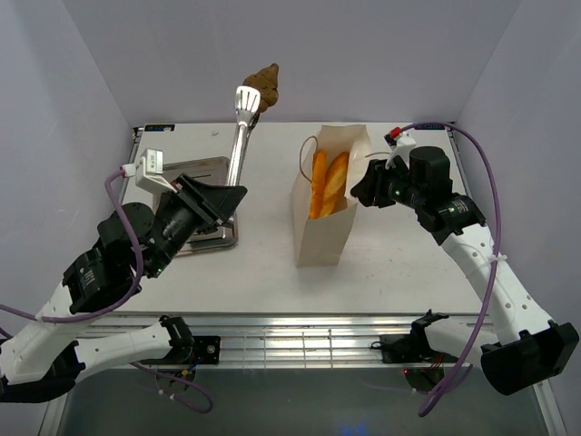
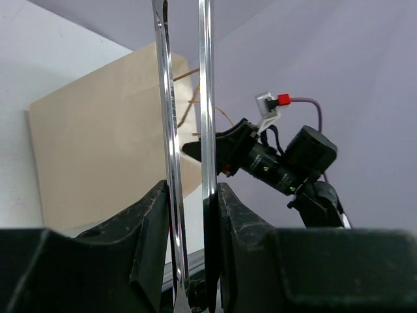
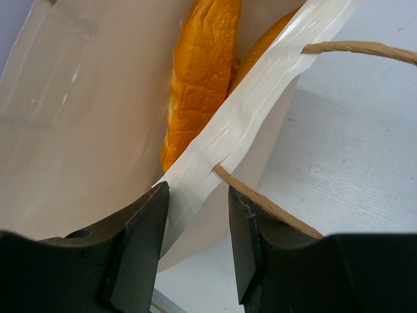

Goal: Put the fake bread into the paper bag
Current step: Pick up the fake bread from the plate.

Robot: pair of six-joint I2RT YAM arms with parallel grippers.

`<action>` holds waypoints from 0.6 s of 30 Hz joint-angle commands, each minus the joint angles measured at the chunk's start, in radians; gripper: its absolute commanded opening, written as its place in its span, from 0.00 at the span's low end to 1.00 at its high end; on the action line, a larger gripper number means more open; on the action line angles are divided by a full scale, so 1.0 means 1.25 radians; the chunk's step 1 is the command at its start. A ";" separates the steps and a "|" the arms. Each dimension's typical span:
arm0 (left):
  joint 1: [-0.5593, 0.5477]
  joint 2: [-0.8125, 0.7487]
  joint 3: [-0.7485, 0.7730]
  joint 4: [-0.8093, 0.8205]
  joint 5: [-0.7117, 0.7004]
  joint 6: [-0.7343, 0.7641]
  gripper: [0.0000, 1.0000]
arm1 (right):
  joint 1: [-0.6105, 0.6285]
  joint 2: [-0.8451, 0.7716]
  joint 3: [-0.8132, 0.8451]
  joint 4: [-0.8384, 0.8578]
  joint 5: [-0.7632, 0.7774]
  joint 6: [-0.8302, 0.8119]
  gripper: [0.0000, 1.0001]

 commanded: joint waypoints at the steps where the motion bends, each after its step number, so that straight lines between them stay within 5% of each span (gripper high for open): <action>1: -0.002 -0.012 0.015 0.125 0.077 0.097 0.00 | -0.001 -0.005 0.038 -0.024 0.012 -0.012 0.48; 12: -0.002 0.009 -0.056 0.258 0.334 0.038 0.00 | -0.001 -0.005 0.063 -0.036 0.040 -0.015 0.48; 18: -0.002 -0.012 -0.178 0.269 0.354 -0.071 0.00 | -0.001 -0.011 0.063 -0.037 0.045 -0.016 0.48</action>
